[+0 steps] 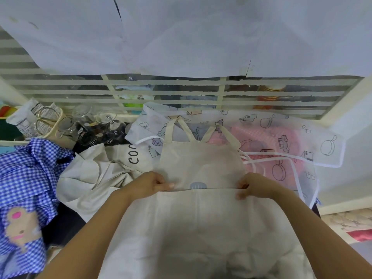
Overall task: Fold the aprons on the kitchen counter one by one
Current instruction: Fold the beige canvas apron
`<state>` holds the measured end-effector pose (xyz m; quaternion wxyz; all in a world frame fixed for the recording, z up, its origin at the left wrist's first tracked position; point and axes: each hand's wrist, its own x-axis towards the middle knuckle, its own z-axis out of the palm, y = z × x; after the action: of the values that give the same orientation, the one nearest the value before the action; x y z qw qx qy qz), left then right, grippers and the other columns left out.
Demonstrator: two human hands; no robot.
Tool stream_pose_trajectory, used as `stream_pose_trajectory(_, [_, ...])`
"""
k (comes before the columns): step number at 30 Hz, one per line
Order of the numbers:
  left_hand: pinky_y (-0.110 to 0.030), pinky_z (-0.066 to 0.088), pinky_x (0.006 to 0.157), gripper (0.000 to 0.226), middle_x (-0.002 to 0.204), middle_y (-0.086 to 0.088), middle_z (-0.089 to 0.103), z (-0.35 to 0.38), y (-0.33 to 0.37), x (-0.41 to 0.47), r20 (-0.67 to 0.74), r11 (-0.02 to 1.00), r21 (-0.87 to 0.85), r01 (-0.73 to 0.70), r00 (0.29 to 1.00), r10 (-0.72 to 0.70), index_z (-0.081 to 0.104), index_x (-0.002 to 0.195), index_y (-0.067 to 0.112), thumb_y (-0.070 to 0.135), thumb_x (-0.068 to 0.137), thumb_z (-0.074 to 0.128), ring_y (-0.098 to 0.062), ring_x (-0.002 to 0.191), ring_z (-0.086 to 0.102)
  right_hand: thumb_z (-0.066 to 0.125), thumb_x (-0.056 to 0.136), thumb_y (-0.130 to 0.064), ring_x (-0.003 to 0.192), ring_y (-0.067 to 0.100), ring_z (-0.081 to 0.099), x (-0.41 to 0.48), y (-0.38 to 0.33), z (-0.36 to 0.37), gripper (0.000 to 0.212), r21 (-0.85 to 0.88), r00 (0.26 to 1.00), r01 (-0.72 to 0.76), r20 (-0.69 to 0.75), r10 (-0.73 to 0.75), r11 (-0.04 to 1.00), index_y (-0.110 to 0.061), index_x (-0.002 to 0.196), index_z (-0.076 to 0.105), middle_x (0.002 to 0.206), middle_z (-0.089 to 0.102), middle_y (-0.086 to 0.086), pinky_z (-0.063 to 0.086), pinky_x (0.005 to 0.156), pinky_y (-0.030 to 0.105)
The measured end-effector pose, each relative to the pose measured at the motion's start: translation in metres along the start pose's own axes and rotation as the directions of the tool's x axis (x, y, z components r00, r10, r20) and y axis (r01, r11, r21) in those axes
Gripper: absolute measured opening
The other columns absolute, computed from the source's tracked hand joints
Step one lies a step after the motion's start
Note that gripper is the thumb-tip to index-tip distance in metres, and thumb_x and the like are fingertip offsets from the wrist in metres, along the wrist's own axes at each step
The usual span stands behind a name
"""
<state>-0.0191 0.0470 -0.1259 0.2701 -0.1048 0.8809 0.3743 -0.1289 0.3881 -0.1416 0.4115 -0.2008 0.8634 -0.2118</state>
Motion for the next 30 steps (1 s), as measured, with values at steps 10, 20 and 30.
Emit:
stream_pose_trajectory(10, [-0.013,0.036,0.054,0.026,0.052,0.018,0.055,-0.063,-0.011,-0.023,0.188,0.974,0.216,0.066,0.976,-0.108,0.063,0.054,0.028,0.036,0.073,0.080,0.004,0.053,0.051,0.059,0.093,-0.035,0.064,0.004,0.053,-0.018,-0.024,-0.033,0.017,-0.173,0.987,0.135,-0.063,-0.147,0.976,-0.032,0.075,0.059,0.072,0.059,-0.010,0.042,0.064,0.022])
stream_pose_trajectory(20, [-0.028,0.031,0.055,0.038,0.058,0.006,0.046,-0.078,0.010,0.038,-0.193,0.879,0.476,-0.033,0.971,0.141,0.046,0.059,0.018,0.031,0.091,0.061,-0.019,0.064,0.046,0.046,0.093,0.001,0.108,0.006,0.057,0.020,-0.026,-0.039,0.040,-0.142,0.970,0.136,-0.181,-0.161,0.980,-0.030,0.112,0.061,0.114,0.062,-0.010,0.039,0.083,0.014])
stream_pose_trajectory(30, [-0.030,0.037,0.070,0.018,0.089,-0.004,0.065,-0.104,0.028,0.070,-0.410,0.804,0.592,0.058,0.880,0.238,0.061,0.089,0.013,0.030,0.093,0.058,-0.025,0.084,0.059,0.050,0.095,-0.005,0.101,0.009,0.056,0.025,-0.024,-0.096,0.027,-0.114,0.769,0.237,-0.585,-0.258,0.965,-0.020,0.108,0.068,0.110,0.062,-0.013,0.040,0.092,0.023])
